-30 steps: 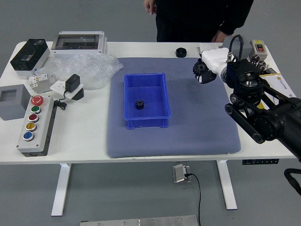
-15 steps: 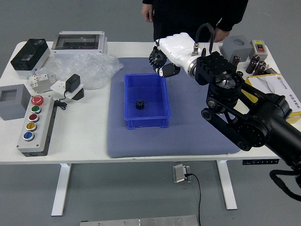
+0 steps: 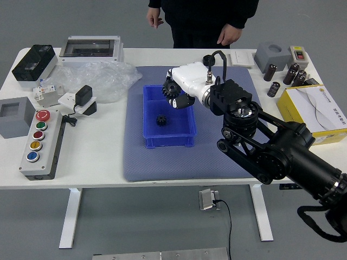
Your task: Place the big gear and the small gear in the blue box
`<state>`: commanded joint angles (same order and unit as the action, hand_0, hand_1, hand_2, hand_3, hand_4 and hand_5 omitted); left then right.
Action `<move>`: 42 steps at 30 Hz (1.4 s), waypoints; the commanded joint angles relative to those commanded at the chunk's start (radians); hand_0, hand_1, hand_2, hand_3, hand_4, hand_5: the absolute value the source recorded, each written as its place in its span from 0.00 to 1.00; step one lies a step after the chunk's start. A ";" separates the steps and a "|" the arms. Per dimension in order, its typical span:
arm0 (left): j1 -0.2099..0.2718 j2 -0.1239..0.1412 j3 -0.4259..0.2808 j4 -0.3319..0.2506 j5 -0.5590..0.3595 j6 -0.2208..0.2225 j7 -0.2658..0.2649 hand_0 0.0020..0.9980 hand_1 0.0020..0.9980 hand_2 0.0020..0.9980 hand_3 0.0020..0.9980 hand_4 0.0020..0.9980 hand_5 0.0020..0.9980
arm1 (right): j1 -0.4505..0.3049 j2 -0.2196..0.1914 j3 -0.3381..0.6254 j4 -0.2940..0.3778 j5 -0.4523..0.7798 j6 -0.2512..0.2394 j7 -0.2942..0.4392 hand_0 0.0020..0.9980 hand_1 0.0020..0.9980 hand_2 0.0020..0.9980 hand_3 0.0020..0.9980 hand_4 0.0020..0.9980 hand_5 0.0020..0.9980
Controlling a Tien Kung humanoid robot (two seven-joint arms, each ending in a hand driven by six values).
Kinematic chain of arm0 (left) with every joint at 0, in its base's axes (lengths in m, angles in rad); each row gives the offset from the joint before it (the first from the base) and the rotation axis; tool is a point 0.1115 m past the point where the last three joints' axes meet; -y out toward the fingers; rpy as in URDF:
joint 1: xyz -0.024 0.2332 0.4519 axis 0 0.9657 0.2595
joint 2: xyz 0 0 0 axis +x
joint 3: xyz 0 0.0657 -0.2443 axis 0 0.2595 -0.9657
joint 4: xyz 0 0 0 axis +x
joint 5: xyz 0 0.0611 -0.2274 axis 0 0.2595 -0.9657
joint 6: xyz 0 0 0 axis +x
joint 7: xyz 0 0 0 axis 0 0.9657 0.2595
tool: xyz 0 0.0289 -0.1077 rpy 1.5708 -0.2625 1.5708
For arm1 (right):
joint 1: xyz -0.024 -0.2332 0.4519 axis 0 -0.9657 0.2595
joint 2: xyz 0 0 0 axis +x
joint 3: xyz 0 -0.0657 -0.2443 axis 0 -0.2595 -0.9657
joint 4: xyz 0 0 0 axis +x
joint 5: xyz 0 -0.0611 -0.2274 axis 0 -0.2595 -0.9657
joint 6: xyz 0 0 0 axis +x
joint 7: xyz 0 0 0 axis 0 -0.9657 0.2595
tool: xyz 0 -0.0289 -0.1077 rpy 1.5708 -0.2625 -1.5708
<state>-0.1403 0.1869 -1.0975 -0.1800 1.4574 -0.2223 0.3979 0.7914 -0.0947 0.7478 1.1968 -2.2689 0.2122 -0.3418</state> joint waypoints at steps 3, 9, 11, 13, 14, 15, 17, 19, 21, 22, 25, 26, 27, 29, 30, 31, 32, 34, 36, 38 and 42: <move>0.000 -0.001 0.001 0.000 -0.001 0.000 0.000 0.83 0.79 0.78 0.76 0.67 0.36 | -0.003 0.004 0.000 -0.007 0.000 0.008 0.002 0.54 0.43 0.46 0.50 0.56 0.32; 0.000 -0.002 0.000 0.000 0.000 -0.001 0.001 0.83 0.79 0.78 0.76 0.67 0.35 | -0.002 0.010 0.014 -0.009 0.000 0.048 0.003 0.59 0.50 0.59 0.75 0.75 0.48; 0.001 -0.002 0.000 0.000 -0.001 -0.001 0.001 0.83 0.79 0.78 0.76 0.67 0.36 | -0.001 0.011 0.020 -0.006 0.000 0.060 0.002 0.65 0.60 0.74 0.90 0.86 0.58; 0.001 -0.003 0.000 0.000 -0.001 -0.001 0.001 0.83 0.79 0.78 0.76 0.67 0.36 | 0.000 0.011 0.024 -0.004 0.000 0.067 0.002 0.65 0.60 0.74 0.90 0.86 0.58; 0.001 -0.003 0.000 0.000 -0.001 -0.001 0.001 0.83 0.79 0.78 0.76 0.67 0.36 | 0.001 0.011 0.025 -0.002 0.000 0.071 0.002 0.65 0.60 0.74 0.90 0.86 0.58; 0.001 -0.003 0.000 0.000 -0.001 -0.002 0.001 0.83 0.79 0.78 0.76 0.67 0.36 | 0.002 0.010 0.027 0.001 0.000 0.075 0.001 0.65 0.60 0.74 0.90 0.86 0.58; 0.000 -0.002 0.000 0.000 -0.001 -0.002 0.001 0.83 0.79 0.78 0.76 0.67 0.36 | 0.002 0.009 0.031 0.006 0.000 0.080 0.000 0.69 0.66 0.79 0.91 0.89 0.61; 0.001 -0.002 0.000 0.000 -0.002 -0.001 0.001 0.83 0.79 0.78 0.76 0.67 0.36 | 0.001 0.005 0.040 0.017 0.000 0.086 -0.001 0.69 0.66 0.79 0.91 0.89 0.61; 0.001 -0.001 0.000 0.000 -0.002 -0.001 0.001 0.83 0.79 0.78 0.76 0.67 0.36 | 0.000 0.000 0.051 0.032 0.000 0.093 -0.003 0.69 0.66 0.79 0.91 0.89 0.61; 0.001 -0.001 0.000 0.000 -0.002 -0.001 0.001 0.83 0.79 0.78 0.76 0.67 0.36 | -0.001 -0.008 0.062 0.049 0.000 0.098 -0.005 0.70 0.66 0.79 0.88 0.89 0.60; 0.002 0.000 0.000 0.000 -0.005 -0.001 0.001 0.83 0.79 0.78 0.76 0.67 0.36 | -0.003 -0.034 0.090 0.092 0.000 0.109 -0.009 0.70 0.66 0.79 0.88 0.89 0.60; 0.003 0.000 0.000 0.000 -0.006 0.000 0.001 0.83 0.79 0.78 0.76 0.67 0.36 | -0.005 -0.047 0.100 0.109 0.000 0.112 -0.010 0.70 0.66 0.79 0.88 0.89 0.60; 0.003 0.001 0.001 0.000 -0.007 0.000 0.001 0.83 0.79 0.78 0.76 0.67 0.36 | -0.008 -0.060 0.111 0.126 0.000 0.115 -0.011 0.70 0.66 0.79 0.88 0.89 0.60; 0.004 0.002 0.000 0.000 -0.007 0.000 0.001 0.83 0.79 0.78 0.76 0.67 0.36 | -0.017 -0.087 0.133 0.158 0.000 0.120 -0.013 0.70 0.67 0.78 0.86 0.87 0.60; 0.004 0.002 -0.001 0.000 -0.008 0.001 0.001 0.83 0.79 0.78 0.76 0.67 0.36 | -0.025 -0.105 0.148 0.177 0.000 0.121 -0.014 0.70 0.67 0.78 0.86 0.87 0.60; 0.004 0.002 -0.001 0.000 -0.009 0.001 0.001 0.83 0.79 0.78 0.76 0.67 0.36 | -0.034 -0.121 0.163 0.193 0.000 0.122 -0.015 0.70 0.67 0.78 0.86 0.87 0.60; 0.004 0.002 -0.001 0.000 -0.009 0.001 0.001 0.83 0.79 0.78 0.76 0.67 0.36 | -0.042 -0.135 0.177 0.207 0.000 0.122 -0.015 0.70 0.67 0.78 0.86 0.87 0.60; 0.003 0.003 -0.001 0.000 -0.010 0.002 0.001 0.83 0.79 0.78 0.76 0.67 0.36 | -0.068 -0.167 0.216 0.234 0.000 0.117 -0.016 0.76 0.72 0.82 0.88 0.79 0.59; 0.003 0.003 0.001 0.000 -0.013 0.002 0.000 0.83 0.79 0.78 0.76 0.67 0.36 | -0.093 -0.190 0.254 0.248 0.009 0.107 -0.016 0.76 0.72 0.82 0.88 0.79 0.59; 0.002 0.002 0.000 0.000 -0.012 0.002 0.000 0.83 0.79 0.78 0.76 0.67 0.36 | -0.122 -0.209 0.301 0.250 0.043 0.085 -0.011 0.76 0.72 0.82 0.88 0.79 0.59; 0.002 0.001 -0.001 0.000 -0.012 0.003 -0.001 0.83 0.79 0.78 0.76 0.67 0.36 | -0.173 -0.226 0.391 0.229 0.128 0.023 0.006 0.82 0.78 0.86 0.90 0.70 0.60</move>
<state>-0.1385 0.1883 -1.0986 -0.1800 1.4458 -0.2196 0.3974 0.6188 -0.3207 1.1393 1.4258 -2.1405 0.2355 -0.3358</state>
